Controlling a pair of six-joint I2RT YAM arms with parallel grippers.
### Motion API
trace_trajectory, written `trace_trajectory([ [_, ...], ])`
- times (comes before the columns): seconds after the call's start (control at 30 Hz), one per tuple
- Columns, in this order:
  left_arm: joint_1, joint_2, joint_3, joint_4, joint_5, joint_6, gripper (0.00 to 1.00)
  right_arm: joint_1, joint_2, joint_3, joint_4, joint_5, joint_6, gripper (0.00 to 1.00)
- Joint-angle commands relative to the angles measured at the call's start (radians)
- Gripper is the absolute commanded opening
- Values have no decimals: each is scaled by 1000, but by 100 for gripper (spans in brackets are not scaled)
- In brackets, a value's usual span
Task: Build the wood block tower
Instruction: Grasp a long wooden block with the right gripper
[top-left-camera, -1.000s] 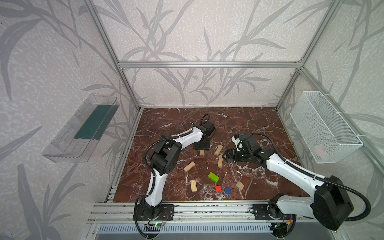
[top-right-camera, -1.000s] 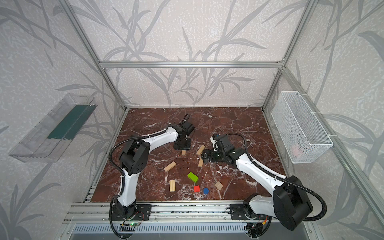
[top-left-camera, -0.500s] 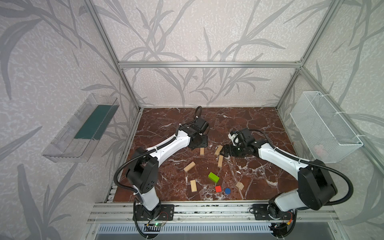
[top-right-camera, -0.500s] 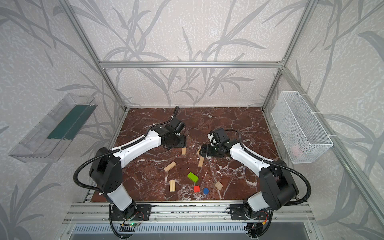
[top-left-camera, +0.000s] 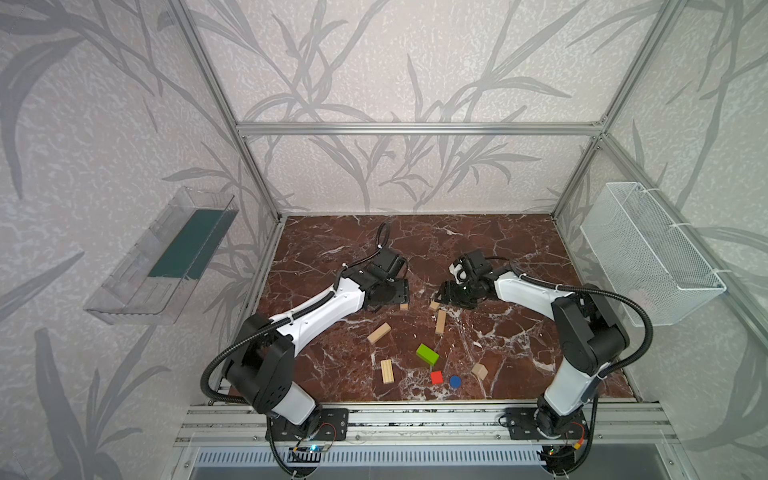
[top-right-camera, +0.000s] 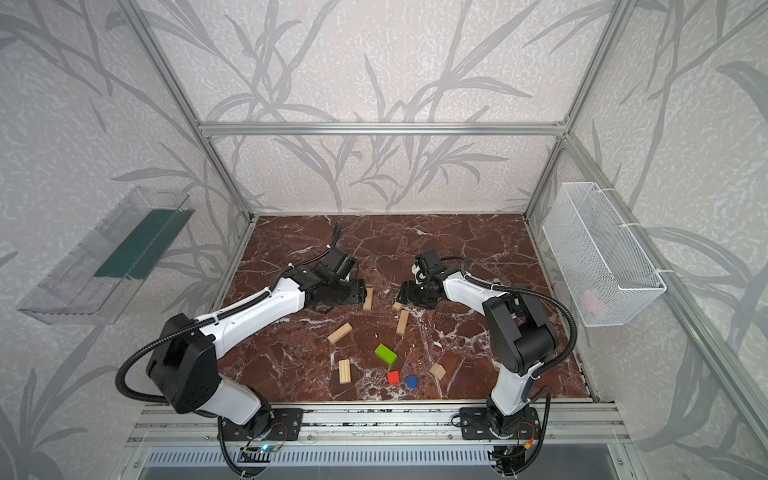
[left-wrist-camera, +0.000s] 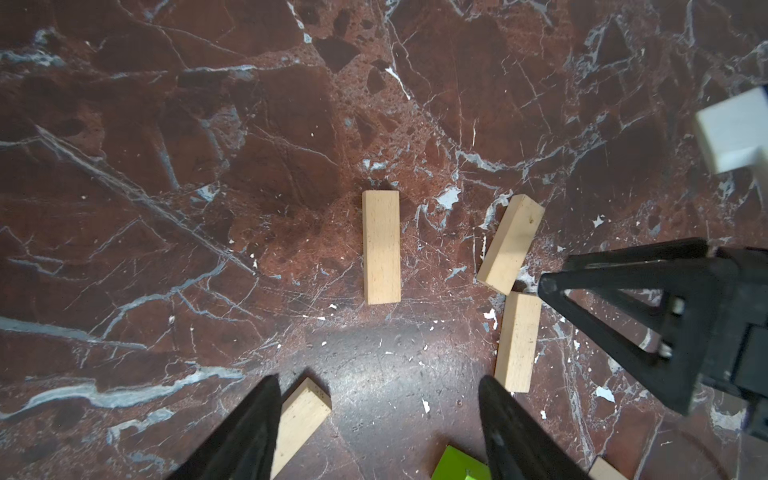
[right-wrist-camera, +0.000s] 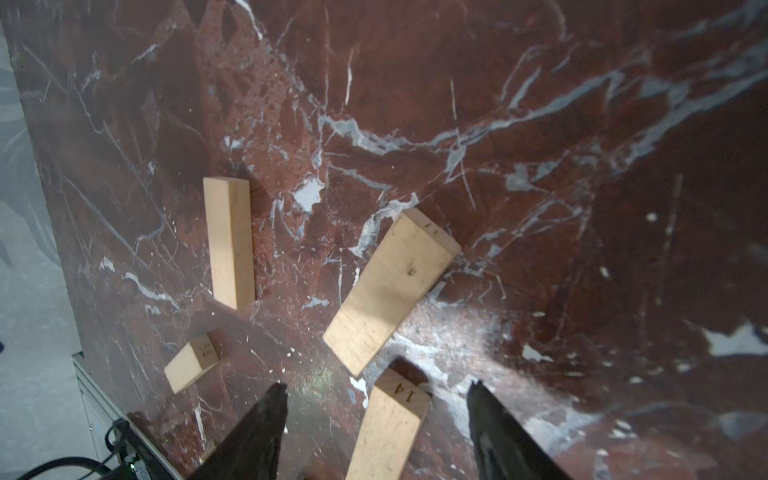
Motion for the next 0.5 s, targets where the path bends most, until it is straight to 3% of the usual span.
trace_trajectory([
  [0.0,10,-36,-37,60,-6,-31,73,-2,26,28,43,0,50,64],
  [0.47,33,-36,-72,99,23,-57,73,0,89,53,95,13,50,48],
])
